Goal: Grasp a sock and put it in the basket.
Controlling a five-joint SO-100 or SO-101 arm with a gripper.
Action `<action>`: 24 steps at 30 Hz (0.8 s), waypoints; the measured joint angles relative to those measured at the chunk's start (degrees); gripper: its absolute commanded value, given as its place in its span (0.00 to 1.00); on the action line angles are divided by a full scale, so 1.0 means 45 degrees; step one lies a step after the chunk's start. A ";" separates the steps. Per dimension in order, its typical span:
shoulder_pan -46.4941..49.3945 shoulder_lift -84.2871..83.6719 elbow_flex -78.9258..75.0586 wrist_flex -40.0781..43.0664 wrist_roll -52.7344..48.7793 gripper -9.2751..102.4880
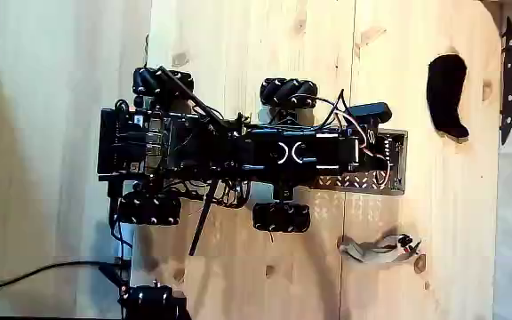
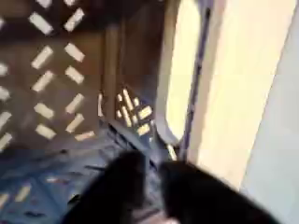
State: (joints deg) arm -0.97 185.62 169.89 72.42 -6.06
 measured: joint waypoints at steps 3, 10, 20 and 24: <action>0.0000 0.0000 0.0000 0.0000 0.0000 0.09; 0.0000 0.0000 0.0000 0.0000 0.0000 0.09; -0.0391 0.0000 0.0000 0.0000 0.0000 0.09; 0.0449 0.0000 0.0000 0.0000 0.0000 0.09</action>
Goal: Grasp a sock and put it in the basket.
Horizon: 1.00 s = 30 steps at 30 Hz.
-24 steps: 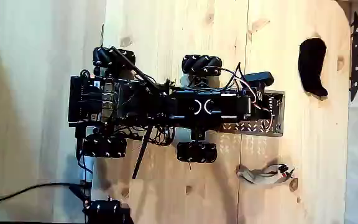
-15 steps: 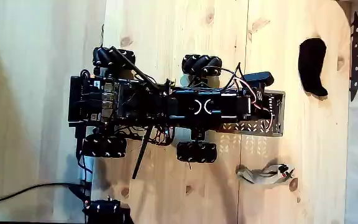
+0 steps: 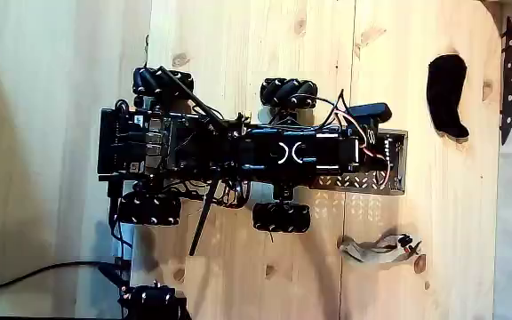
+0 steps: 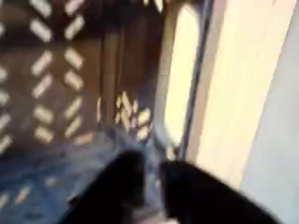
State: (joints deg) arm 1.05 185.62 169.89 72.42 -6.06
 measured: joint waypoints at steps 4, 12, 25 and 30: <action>-0.0527 0.0000 -0.0020 0.0000 0.0664 0.09; -0.1582 0.0000 -0.0098 -0.0137 0.1465 0.08; -0.0840 -0.2090 -0.0703 -0.1855 0.2187 0.08; -0.0859 -0.5430 -0.1133 -0.5645 0.2852 0.08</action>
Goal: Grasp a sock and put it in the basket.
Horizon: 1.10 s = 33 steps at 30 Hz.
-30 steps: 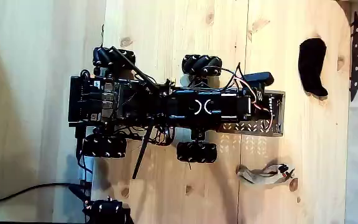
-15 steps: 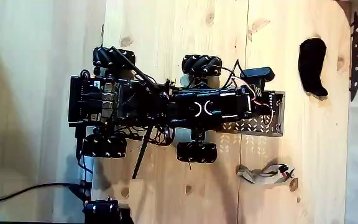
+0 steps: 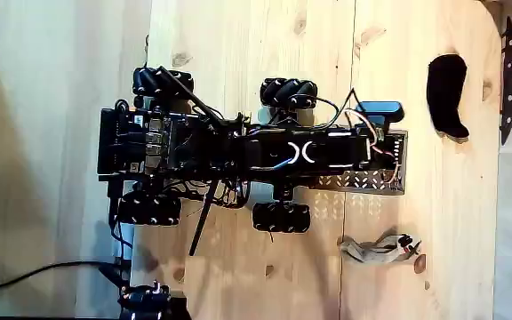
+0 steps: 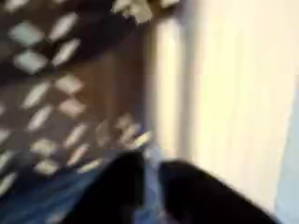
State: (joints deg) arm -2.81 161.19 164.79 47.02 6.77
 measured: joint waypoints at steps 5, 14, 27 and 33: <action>-0.0762 -0.2500 -0.2852 0.0098 0.2051 0.08; -0.0449 -0.7031 -1.0176 0.4082 0.3418 0.08; 0.0039 -1.3613 -1.4687 0.2695 0.1250 0.08; 0.0664 -1.5117 -1.5098 0.1465 -0.1309 0.09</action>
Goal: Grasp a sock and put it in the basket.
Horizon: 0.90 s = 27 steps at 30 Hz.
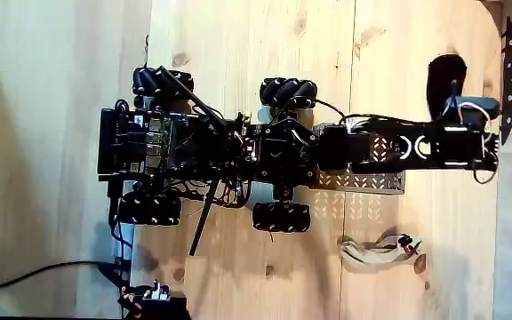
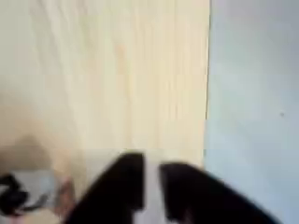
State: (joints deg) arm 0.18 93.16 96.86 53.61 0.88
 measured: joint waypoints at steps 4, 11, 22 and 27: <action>0.0137 -0.1074 -0.2227 0.1465 -0.0937 0.08; 0.0059 -0.1152 -0.4160 0.2422 -0.2715 0.08; -0.1855 -0.0313 -0.4805 0.2793 -0.3223 0.11; -0.2891 -0.0332 -0.4609 0.2715 -0.2910 0.11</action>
State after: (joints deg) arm -12.83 91.67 76.11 65.83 -12.22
